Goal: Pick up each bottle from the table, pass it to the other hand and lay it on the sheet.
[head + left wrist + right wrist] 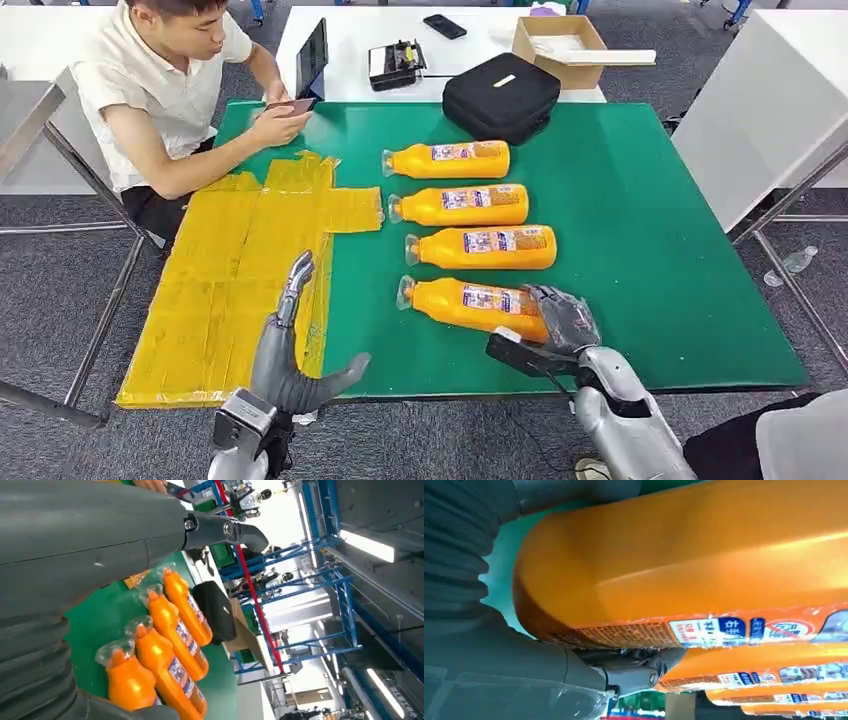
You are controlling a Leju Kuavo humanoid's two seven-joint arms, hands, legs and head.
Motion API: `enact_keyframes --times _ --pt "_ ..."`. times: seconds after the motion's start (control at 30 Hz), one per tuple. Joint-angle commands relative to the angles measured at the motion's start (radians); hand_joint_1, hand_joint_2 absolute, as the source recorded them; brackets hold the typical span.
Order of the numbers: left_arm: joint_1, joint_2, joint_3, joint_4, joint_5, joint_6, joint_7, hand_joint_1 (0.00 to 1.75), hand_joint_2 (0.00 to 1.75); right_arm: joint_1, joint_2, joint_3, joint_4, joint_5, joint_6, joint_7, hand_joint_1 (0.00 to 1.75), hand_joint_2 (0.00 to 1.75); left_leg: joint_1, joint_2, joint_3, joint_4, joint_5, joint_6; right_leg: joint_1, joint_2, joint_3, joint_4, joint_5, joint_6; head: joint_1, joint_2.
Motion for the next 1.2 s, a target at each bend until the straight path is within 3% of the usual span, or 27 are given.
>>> enact_keyframes --times 0.03,0.2,0.37,0.47,0.57,0.67,0.87,1.07,1.2 --pt "0.003 -0.013 -0.031 0.041 0.003 -0.002 0.0 0.0 1.75 0.037 -0.003 -0.005 0.096 -0.005 0.013 0.01 1.75 1.75 0.001 -0.002 0.003 -0.001 0.0 0.0 0.001 -0.003 0.0 -0.002 -0.001 -0.002 0.0 0.0" --pt "0.002 -0.013 -0.032 0.042 0.003 -0.002 -0.001 0.0 1.75 0.042 -0.007 -0.004 0.083 -0.012 0.013 0.003 1.75 1.75 0.001 -0.002 0.004 -0.001 0.0 0.0 0.001 -0.003 0.0 -0.002 -0.001 -0.002 0.0 0.0" --pt "-0.001 -0.023 -0.024 0.043 0.042 -0.005 -0.008 0.0 1.75 0.099 0.014 -0.03 -0.042 -0.125 -0.012 -0.078 1.75 1.75 0.001 -0.002 0.005 -0.002 -0.001 0.0 0.002 -0.004 0.002 -0.003 -0.002 -0.005 0.0 0.0" --pt "0.002 -0.039 -0.012 0.063 0.202 -0.109 0.096 0.0 1.75 0.164 0.036 -0.046 -0.173 -0.212 -0.027 -0.13 1.75 1.75 0.001 -0.002 0.005 -0.001 -0.001 0.0 0.002 -0.004 0.002 -0.002 -0.002 -0.005 0.0 0.0" --pt "0.015 -0.028 -0.038 0.138 0.542 -0.258 0.307 0.0 1.75 0.166 0.044 -0.041 -0.23 -0.253 -0.006 -0.14 1.75 1.75 0.001 -0.002 0.005 -0.001 -0.002 0.0 0.002 -0.004 0.007 -0.001 -0.003 -0.005 0.0 0.0" --pt "0.032 -0.003 -0.089 0.124 0.476 -0.187 0.205 0.0 1.75 0.165 0.06 -0.053 -0.233 -0.273 -0.012 -0.153 1.75 1.75 0.0 0.003 0.005 -0.002 -0.003 0.0 0.001 0.001 0.009 -0.001 -0.002 -0.006 0.0 0.0" --pt "0.011 -0.006 -0.087 0.051 0.457 -0.177 0.251 0.0 1.75 0.149 0.118 -0.058 -0.268 -0.306 -0.028 -0.19 1.75 1.75 0.0 0.002 -0.004 0.001 -0.001 0.0 0.001 0.0 0.002 0.001 -0.001 -0.003 0.001 0.0" --pt "0.016 -0.006 -0.092 0.051 0.458 -0.197 0.242 0.0 1.75 0.097 0.242 -0.063 -0.309 -0.312 -0.082 -0.243 1.75 1.75 0.0 0.006 -0.003 0.001 -0.002 -0.001 0.001 0.003 0.001 0.002 -0.001 -0.005 0.0 0.0" --pt "0.02 -0.006 -0.093 0.03 0.458 -0.201 0.238 0.0 1.75 0.096 0.281 -0.075 -0.327 -0.325 -0.087 -0.24 1.75 1.75 0.0 0.004 -0.005 0.0 0.0 0.0 0.0 0.003 0.0 0.002 0.0 -0.002 0.0 0.0"
